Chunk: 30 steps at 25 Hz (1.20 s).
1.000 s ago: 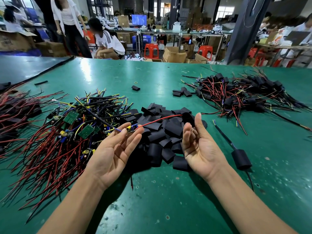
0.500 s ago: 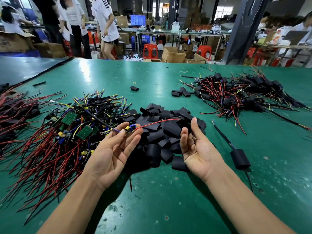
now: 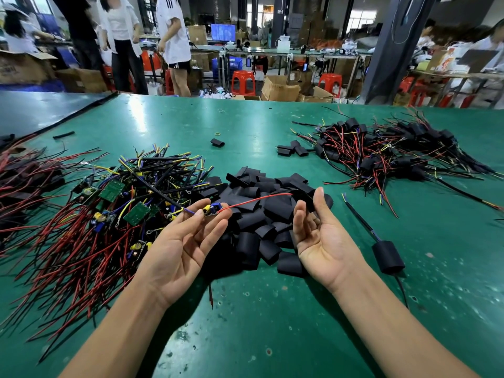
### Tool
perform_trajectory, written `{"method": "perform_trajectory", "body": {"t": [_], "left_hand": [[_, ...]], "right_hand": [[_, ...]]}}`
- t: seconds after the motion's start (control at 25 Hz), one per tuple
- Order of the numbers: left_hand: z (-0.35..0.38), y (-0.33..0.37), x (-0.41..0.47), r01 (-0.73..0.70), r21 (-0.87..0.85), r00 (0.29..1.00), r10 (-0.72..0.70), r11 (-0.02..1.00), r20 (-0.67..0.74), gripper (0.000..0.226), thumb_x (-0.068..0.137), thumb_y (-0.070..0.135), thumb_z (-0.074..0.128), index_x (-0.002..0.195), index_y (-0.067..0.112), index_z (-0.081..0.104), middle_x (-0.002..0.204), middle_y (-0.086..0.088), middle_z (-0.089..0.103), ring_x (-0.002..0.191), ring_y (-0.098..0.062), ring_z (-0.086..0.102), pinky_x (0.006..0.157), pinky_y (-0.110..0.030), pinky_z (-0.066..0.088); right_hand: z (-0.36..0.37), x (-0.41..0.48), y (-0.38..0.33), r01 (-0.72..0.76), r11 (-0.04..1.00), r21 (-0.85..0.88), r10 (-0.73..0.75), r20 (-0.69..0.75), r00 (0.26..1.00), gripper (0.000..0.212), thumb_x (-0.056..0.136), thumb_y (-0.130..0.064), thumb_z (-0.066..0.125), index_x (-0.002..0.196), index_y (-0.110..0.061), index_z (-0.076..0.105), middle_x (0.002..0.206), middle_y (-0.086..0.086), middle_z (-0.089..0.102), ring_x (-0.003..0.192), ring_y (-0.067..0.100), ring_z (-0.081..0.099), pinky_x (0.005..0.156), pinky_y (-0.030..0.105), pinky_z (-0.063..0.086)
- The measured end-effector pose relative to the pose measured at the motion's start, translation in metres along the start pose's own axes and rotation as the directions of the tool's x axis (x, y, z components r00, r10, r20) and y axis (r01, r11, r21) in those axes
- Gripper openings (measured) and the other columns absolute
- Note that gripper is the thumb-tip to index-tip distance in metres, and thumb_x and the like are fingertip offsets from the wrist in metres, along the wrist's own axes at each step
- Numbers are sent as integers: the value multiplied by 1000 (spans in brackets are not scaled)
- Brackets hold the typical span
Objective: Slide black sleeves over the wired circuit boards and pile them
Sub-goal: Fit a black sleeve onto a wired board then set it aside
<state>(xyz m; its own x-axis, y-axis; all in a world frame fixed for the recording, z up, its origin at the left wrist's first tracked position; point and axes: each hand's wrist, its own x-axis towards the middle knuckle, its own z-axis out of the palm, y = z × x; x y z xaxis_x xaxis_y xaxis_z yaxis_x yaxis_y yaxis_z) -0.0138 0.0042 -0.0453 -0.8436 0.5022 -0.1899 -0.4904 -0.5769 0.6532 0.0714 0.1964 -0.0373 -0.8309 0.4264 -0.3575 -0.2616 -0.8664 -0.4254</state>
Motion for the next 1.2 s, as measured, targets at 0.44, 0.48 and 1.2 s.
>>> {"method": "perform_trajectory", "body": {"t": [0.44,0.48,1.2], "left_hand": [[-2,-1,2,0,14,1000,0,1000,-10,22,100,6,46,117,2,60,105,-24,73,95,-25,74,67,-25,60],[-3,-2,2,0,15,1000,0,1000,-12,22,100,6,46,117,2,60,105,-25,72,95,-25,74,67,-25,60],[-2,-4,-1,-14,31,993,11,999,118,31,82,3,55,112,7,60,117,-20,70,100,-31,72,74,-31,60]], "right_hand": [[0,-2,-2,85,989,-122,-78,64,995,26,67,-30,78,73,-7,65,67,3,69,56,10,69,49,19,55],[0,-2,-2,100,984,-145,-89,79,993,27,68,-30,77,76,-7,65,68,4,70,56,10,69,49,19,55],[-5,-1,8,294,903,-314,-248,180,952,36,75,-29,72,101,-11,56,66,4,67,53,11,65,47,21,54]]}}
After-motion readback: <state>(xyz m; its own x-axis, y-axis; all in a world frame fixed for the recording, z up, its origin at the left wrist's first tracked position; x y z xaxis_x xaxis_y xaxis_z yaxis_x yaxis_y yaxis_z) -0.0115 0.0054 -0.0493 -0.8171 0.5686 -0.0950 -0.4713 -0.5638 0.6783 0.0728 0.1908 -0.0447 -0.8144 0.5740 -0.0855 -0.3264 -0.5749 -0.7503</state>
